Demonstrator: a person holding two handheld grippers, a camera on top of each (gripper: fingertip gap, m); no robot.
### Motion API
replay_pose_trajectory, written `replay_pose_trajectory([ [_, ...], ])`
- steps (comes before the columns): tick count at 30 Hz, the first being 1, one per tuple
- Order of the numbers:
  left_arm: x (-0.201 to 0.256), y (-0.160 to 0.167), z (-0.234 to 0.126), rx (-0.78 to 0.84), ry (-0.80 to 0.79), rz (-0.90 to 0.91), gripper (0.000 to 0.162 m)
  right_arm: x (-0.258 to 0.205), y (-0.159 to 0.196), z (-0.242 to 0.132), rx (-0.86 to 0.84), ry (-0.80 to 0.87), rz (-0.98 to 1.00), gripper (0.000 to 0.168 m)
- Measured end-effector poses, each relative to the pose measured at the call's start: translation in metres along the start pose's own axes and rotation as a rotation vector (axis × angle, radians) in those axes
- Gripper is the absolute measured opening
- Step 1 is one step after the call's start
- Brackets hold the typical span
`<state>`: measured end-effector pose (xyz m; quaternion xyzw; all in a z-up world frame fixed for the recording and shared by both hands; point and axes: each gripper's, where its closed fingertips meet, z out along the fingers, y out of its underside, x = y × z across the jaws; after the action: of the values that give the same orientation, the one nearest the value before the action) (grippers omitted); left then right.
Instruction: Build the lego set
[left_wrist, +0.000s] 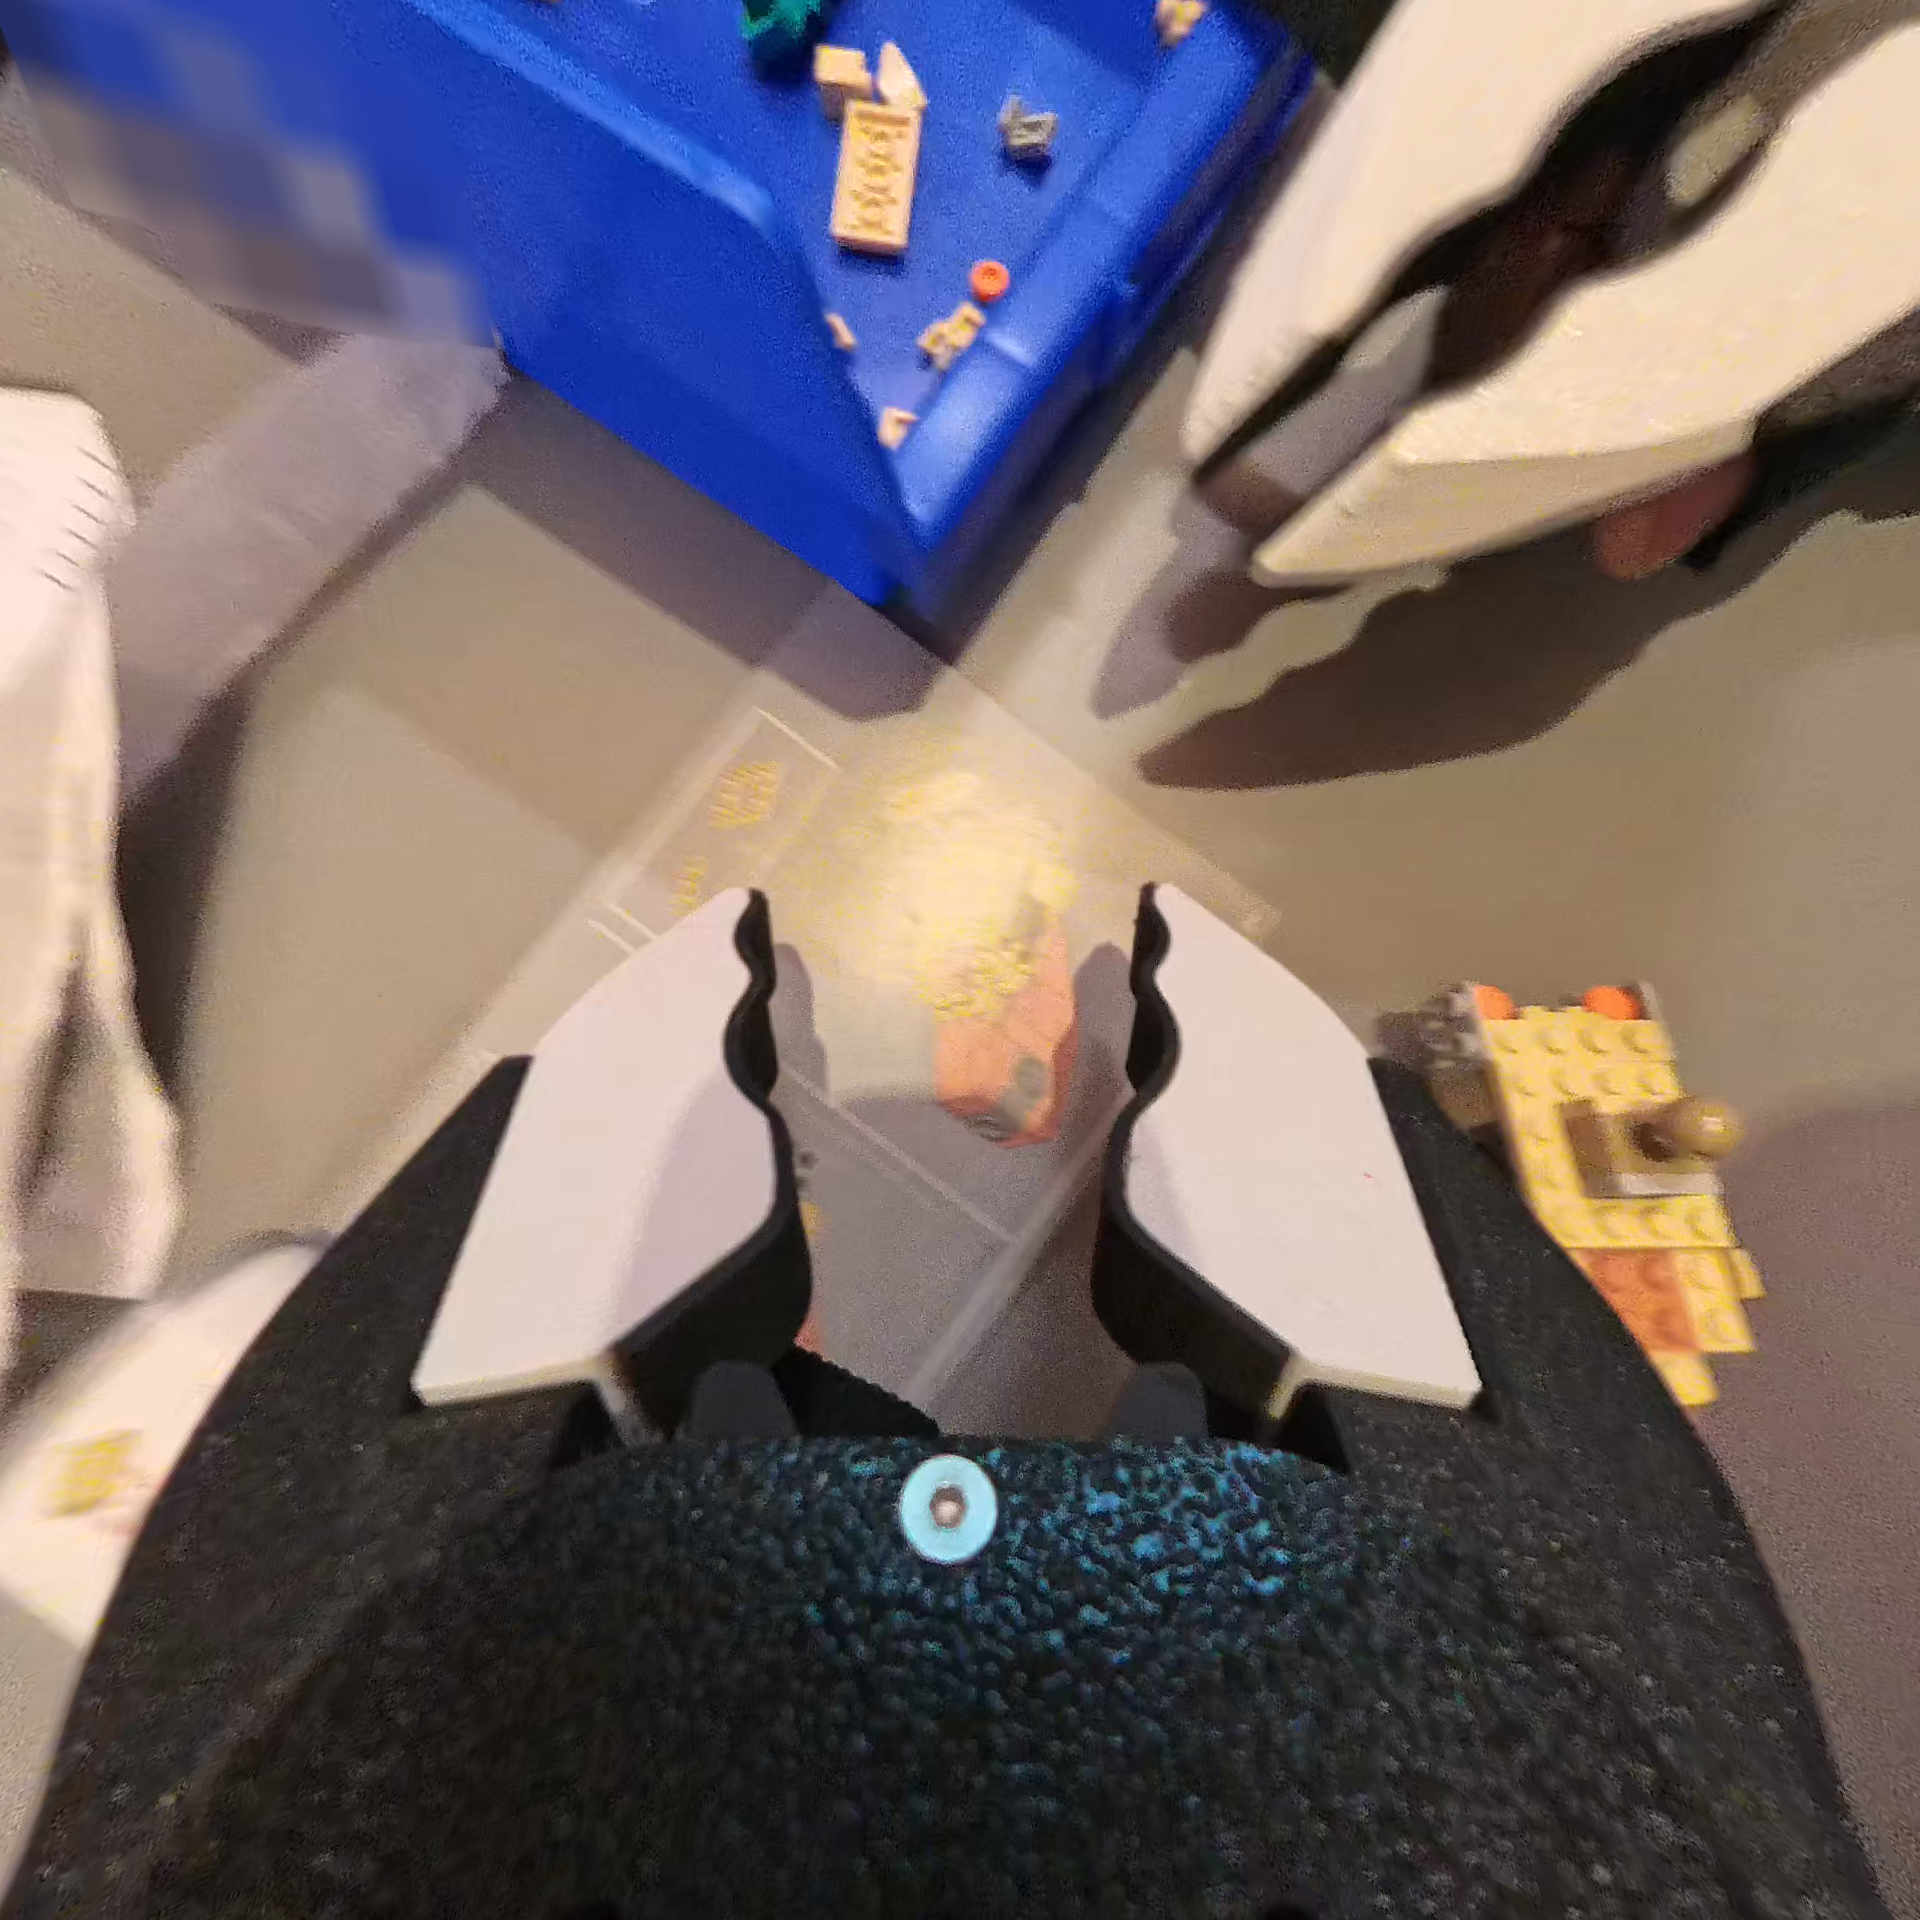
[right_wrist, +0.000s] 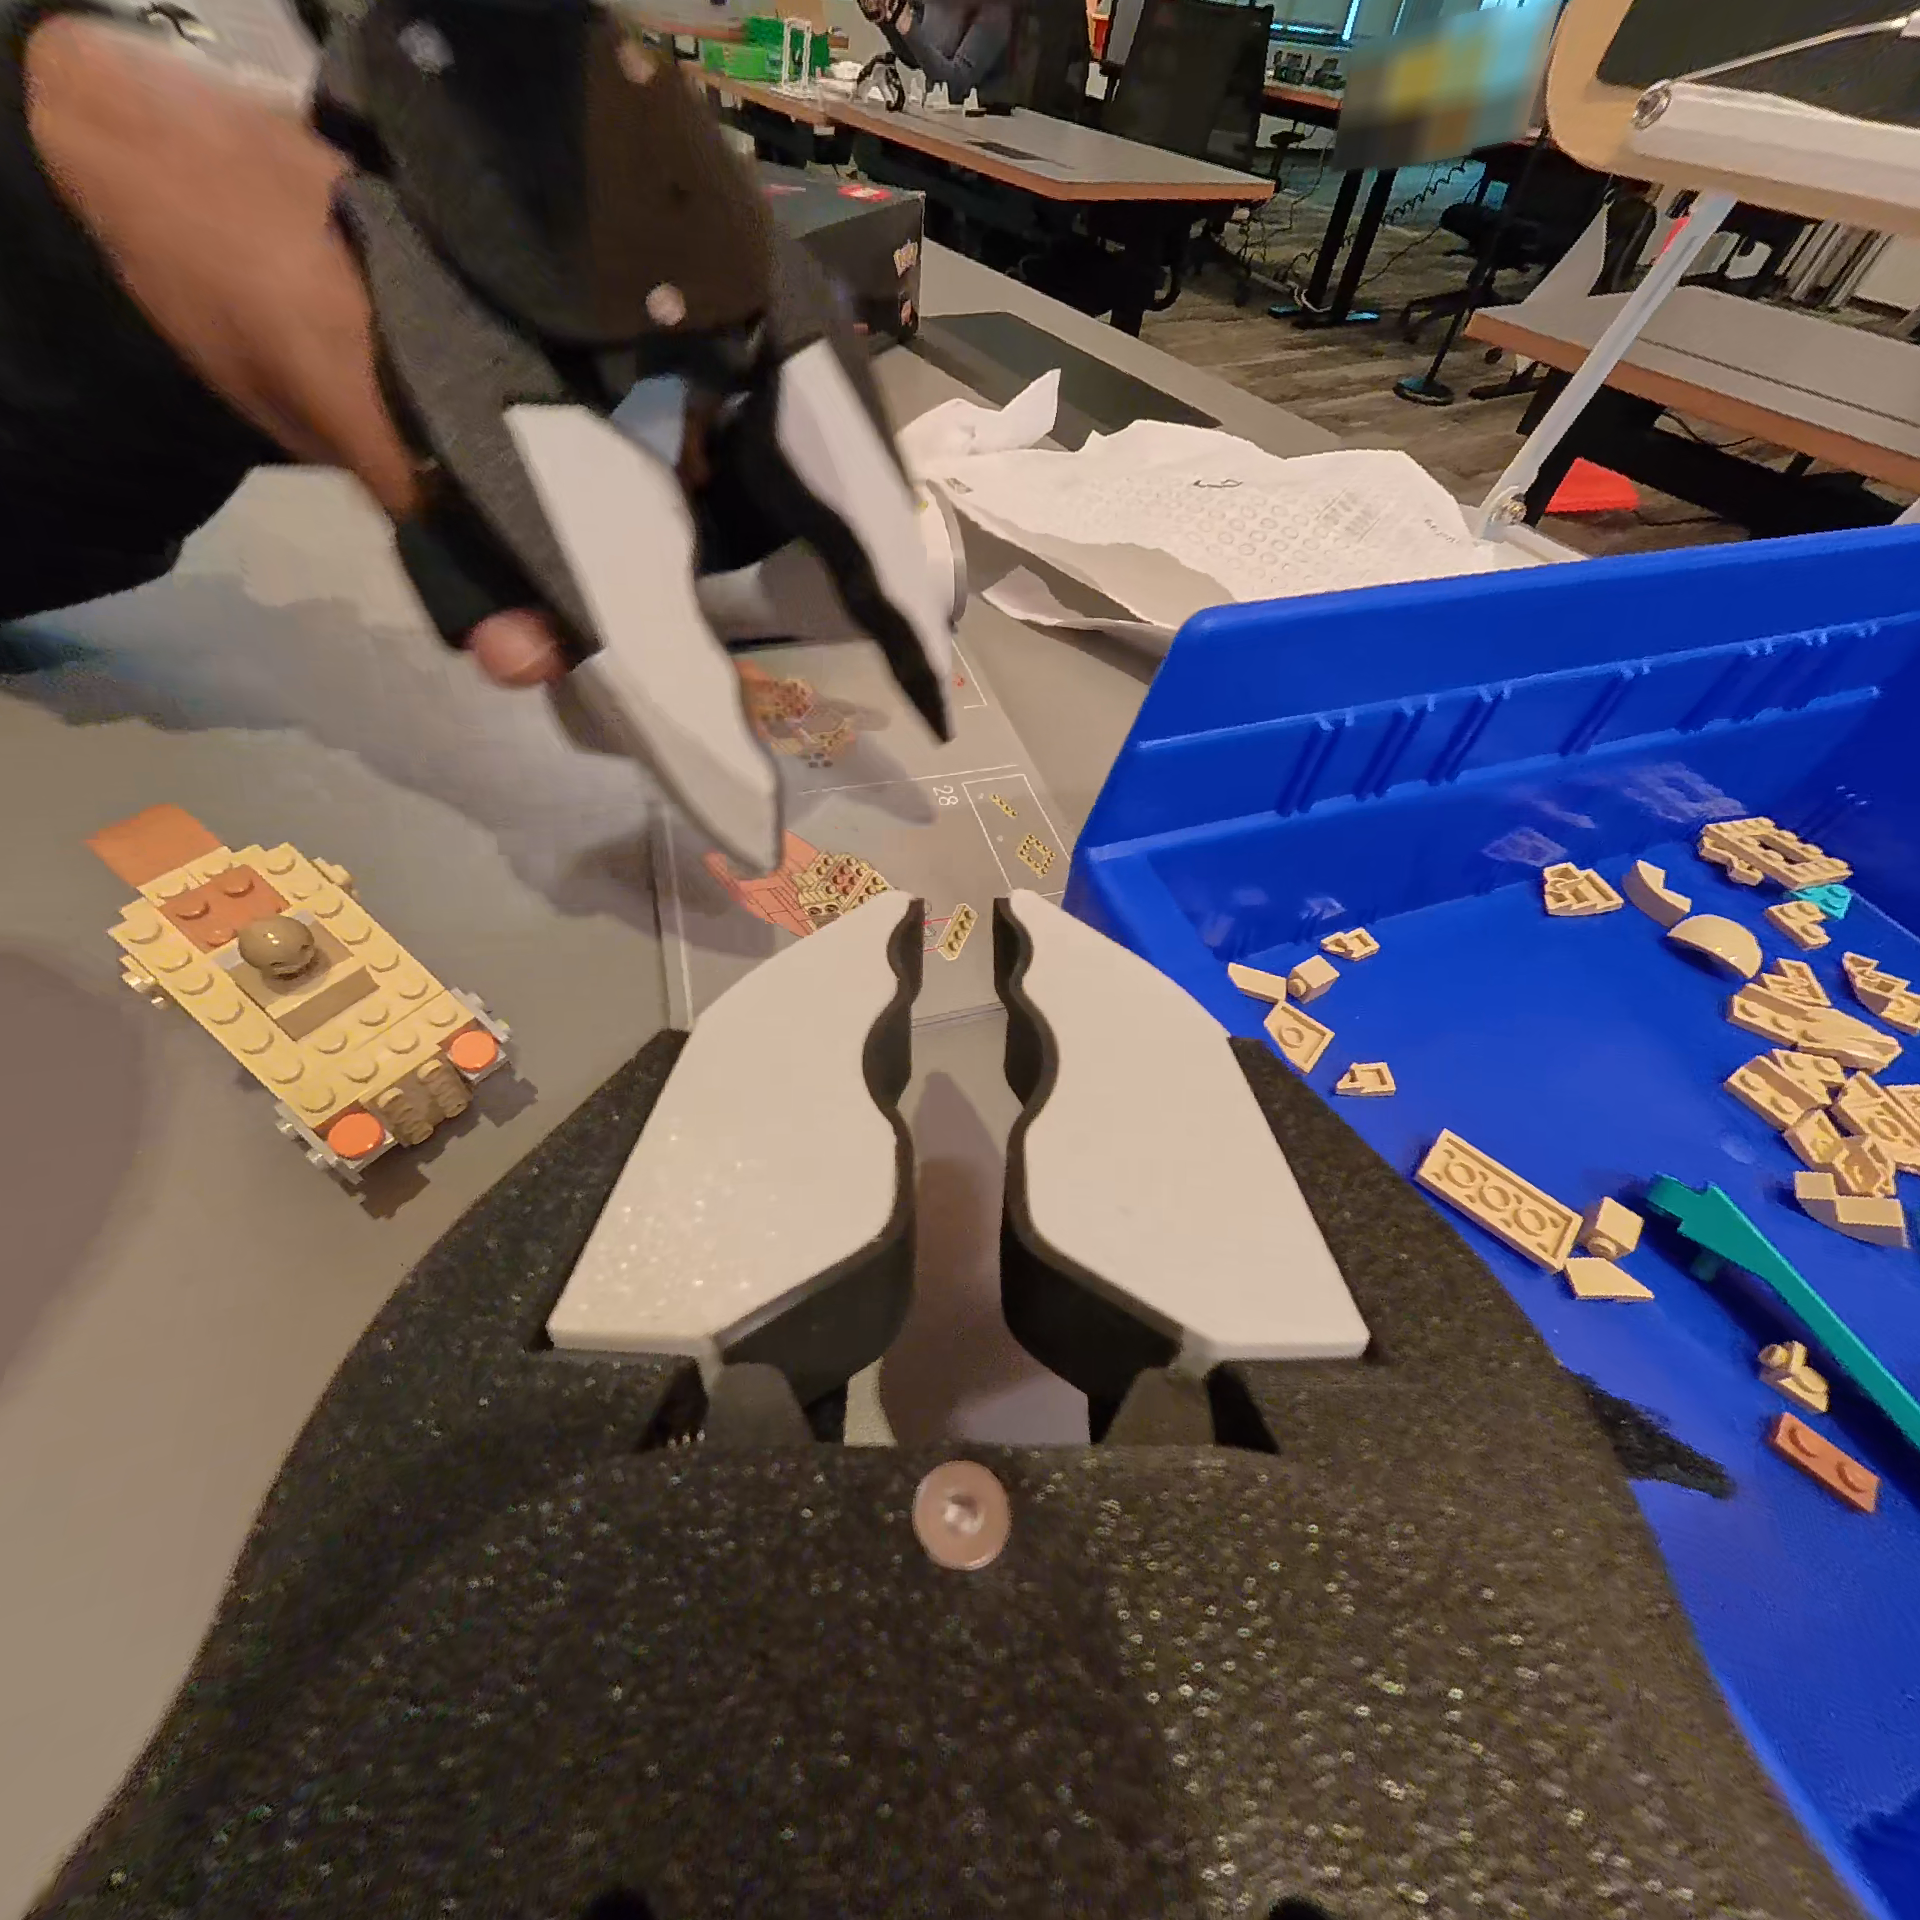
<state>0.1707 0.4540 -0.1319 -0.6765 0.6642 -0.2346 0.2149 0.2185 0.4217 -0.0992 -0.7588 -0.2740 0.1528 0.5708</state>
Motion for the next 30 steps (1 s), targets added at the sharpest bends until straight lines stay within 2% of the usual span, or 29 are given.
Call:
replay_pose_trajectory([
  [3,-0.028,-0.007,0.002,-0.107,-0.028,0.113,0.07,-0.002,0.0,-0.001,0.001,-0.009,-0.011,0.012],
  [7,-0.042,-0.026,0.017,-0.114,-0.059,0.165,0.076,-0.003,0.002,-0.004,-0.001,-0.015,-0.026,0.012],
  [18,-0.045,-0.028,0.043,-0.086,-0.063,0.116,0.076,-0.004,0.002,-0.004,-0.007,-0.042,-0.012,0.013],
  [24,-0.051,-0.026,0.038,-0.104,-0.031,0.159,0.079,-0.006,0.003,-0.004,-0.014,-0.052,-0.017,0.013],
  [30,-0.045,-0.034,0.016,-0.091,0.029,0.369,0.087,-0.004,0.001,-0.006,0.001,-0.08,0.033,0.013],
])
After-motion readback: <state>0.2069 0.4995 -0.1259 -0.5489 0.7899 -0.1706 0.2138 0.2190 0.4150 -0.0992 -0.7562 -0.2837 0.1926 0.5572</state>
